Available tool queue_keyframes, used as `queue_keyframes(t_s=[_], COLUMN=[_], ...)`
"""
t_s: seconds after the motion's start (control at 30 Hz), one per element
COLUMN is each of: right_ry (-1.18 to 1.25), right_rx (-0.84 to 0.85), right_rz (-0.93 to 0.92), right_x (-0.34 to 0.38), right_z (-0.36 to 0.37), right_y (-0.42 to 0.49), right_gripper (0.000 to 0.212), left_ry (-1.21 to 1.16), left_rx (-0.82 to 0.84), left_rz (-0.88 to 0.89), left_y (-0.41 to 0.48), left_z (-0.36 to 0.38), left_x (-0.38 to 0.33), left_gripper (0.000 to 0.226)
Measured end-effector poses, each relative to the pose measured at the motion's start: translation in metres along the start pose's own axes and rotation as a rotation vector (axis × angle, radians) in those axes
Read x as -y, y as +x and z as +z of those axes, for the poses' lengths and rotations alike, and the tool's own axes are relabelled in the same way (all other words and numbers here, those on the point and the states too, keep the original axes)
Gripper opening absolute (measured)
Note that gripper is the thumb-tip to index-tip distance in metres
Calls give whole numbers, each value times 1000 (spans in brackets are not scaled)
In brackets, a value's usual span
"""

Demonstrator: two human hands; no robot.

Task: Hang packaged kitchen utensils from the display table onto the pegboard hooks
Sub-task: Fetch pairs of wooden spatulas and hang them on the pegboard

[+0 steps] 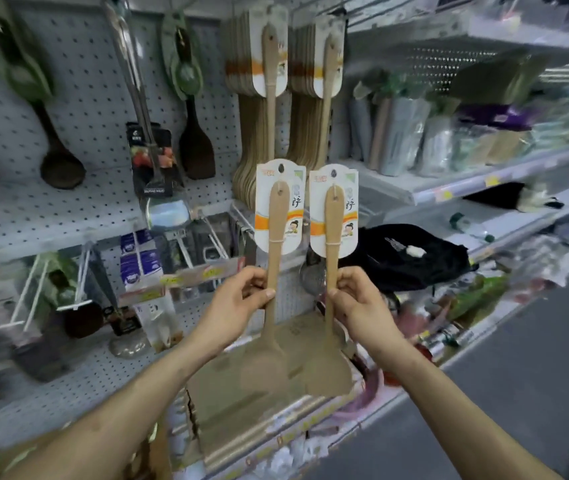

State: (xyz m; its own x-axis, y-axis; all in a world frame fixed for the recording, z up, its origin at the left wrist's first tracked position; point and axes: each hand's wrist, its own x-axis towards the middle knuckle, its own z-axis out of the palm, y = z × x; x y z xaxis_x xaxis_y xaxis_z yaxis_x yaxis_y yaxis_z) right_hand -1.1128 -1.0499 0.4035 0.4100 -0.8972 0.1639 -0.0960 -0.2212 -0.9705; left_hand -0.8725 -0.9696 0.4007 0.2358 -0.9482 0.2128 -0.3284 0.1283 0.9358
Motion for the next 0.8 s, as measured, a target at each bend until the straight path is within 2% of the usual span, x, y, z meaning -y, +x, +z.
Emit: queue_keyframes(t_s=[0.2, 0.37, 0.8], right_ry=[87, 102, 171], right_rx=[10, 29, 295], right_rz=[-121, -155, -359], right_x=[14, 30, 83], right_z=[-27, -54, -123], right_y=[83, 142, 265], right_gripper=[10, 11, 20], left_ry=[51, 81, 160], left_rx=[-104, -177, -463], left_rz=[78, 118, 162], left_y=[68, 104, 159], left_z=[13, 25, 49], left_x=[-30, -57, -140], left_gripper=[20, 9, 5])
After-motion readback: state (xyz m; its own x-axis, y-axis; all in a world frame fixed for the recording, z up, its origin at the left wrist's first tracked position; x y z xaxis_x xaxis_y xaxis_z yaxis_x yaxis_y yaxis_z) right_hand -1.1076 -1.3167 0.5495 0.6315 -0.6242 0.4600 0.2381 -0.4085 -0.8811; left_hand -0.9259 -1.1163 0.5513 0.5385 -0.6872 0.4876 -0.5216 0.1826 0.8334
